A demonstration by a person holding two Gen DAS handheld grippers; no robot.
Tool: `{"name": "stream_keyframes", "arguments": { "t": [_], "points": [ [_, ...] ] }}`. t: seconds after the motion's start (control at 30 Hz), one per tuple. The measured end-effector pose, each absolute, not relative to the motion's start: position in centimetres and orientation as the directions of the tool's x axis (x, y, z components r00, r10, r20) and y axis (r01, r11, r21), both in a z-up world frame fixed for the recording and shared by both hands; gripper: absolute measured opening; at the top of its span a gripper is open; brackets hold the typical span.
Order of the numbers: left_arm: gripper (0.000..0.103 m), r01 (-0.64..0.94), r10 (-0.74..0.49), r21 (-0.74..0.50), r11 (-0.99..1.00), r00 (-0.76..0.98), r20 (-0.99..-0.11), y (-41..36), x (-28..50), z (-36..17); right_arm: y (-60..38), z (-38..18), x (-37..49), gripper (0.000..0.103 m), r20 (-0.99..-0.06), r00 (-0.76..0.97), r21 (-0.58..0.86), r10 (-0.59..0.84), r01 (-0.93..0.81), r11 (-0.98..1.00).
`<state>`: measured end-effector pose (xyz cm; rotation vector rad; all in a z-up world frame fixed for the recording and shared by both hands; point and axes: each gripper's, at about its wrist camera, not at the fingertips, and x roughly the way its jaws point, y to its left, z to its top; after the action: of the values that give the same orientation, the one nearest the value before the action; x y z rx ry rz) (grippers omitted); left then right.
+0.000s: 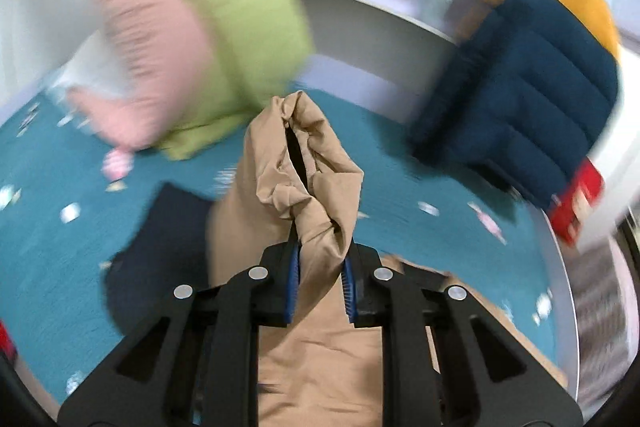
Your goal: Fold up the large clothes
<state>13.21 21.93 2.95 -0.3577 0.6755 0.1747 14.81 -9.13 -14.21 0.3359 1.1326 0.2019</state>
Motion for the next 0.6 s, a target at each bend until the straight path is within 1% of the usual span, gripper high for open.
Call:
{"name": "stream_keyframes", "arguments": {
  "t": [0.1,0.2,0.33,0.37,0.43,0.5,0.6],
  "points": [
    [0.018,-0.107,-0.099,-0.261,0.959,0.739,-0.667,13.6,16.2,1.5,-15.1,-13.8,12.5,0.021,-0.847,0.463,0.363,0.261,0.147,0.920],
    [0.018,0.016,-0.202,-0.263,0.965,0.687,-0.698,6.6,18.5,-1.5,-19.6,-13.9,10.6,0.021,-0.853,0.484,0.347,0.193,0.250,0.904],
    [0.017,0.091,-0.234,-0.223,0.971,0.571,-0.787,-0.8,21.5,-7.6,-24.8,-14.3,8.1,0.021,-0.869,0.480,0.326,0.119,0.376,0.867],
    [0.017,0.101,-0.247,-0.229,0.968,0.523,-0.816,-2.7,22.3,-9.9,-25.8,-14.4,7.6,0.021,-0.873,0.477,0.317,0.100,0.399,0.860],
    [0.017,0.113,-0.262,-0.238,0.965,0.475,-0.840,-4.7,23.2,-13.3,-27.6,-14.5,6.8,0.021,-0.879,0.471,0.308,0.079,0.433,0.847],
    [0.017,0.131,-0.255,-0.220,0.967,0.426,-0.868,-6.5,23.9,-16.5,-28.7,-14.6,6.2,0.022,-0.882,0.467,0.307,0.069,0.457,0.835],
    [0.018,0.153,-0.292,-0.254,0.955,0.334,-0.896,-7.8,24.1,-20.6,-30.2,-14.5,5.3,0.023,-0.884,0.465,0.298,0.051,0.475,0.828]
  ]
}}
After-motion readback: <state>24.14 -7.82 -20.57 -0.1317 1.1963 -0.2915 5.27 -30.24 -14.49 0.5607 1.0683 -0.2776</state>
